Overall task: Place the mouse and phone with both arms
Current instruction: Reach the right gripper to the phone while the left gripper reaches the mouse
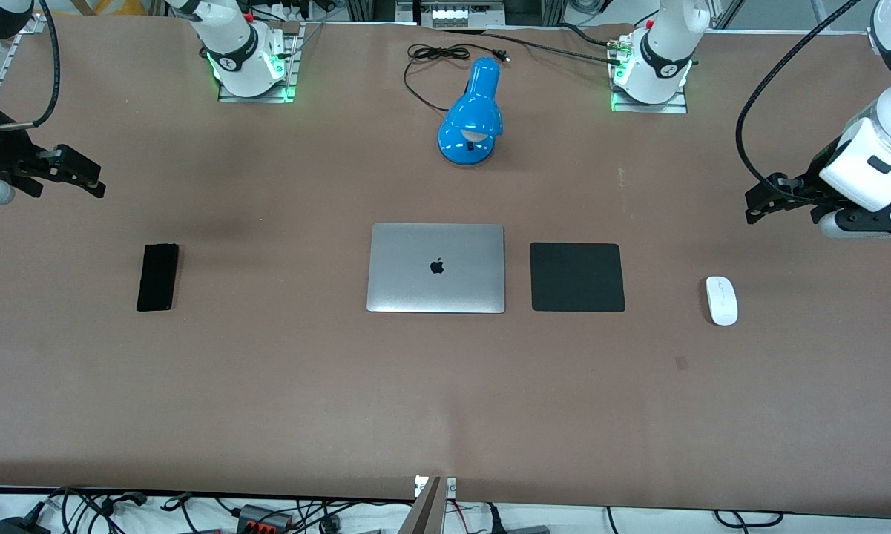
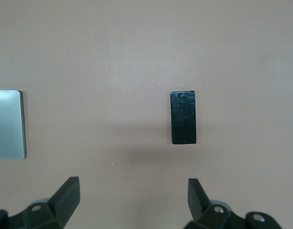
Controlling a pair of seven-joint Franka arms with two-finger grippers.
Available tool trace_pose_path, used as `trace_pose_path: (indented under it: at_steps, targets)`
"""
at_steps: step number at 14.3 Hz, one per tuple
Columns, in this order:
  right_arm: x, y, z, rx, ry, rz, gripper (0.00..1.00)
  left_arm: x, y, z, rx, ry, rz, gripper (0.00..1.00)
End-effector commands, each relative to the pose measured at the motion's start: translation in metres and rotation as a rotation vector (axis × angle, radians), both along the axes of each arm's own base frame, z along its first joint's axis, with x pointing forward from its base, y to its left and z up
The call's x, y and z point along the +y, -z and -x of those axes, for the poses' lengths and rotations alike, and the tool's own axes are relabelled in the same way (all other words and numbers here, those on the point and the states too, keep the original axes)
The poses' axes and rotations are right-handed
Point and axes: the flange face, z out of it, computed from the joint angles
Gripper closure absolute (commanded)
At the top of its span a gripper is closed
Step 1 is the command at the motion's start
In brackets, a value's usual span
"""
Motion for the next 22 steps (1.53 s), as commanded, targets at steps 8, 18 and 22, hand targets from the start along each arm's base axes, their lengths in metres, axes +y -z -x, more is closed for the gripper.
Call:
trace_pose_path:
  at_steps: [8,18,22]
  targets:
    - [0.004,0.025,-0.01,0.039,-0.009,0.004,0.0,-0.005,-0.005,-0.004,0.006,0.028,-0.012,0.0]
    - [-0.054,0.201,-0.069,0.166,0.057,0.039,0.0,0.069,0.211,-0.051,0.322,-0.082,-0.004,0.0]
    - [-0.084,0.289,-0.079,0.193,0.098,0.024,0.0,0.131,0.291,-0.061,0.117,-0.022,-0.011,0.0]
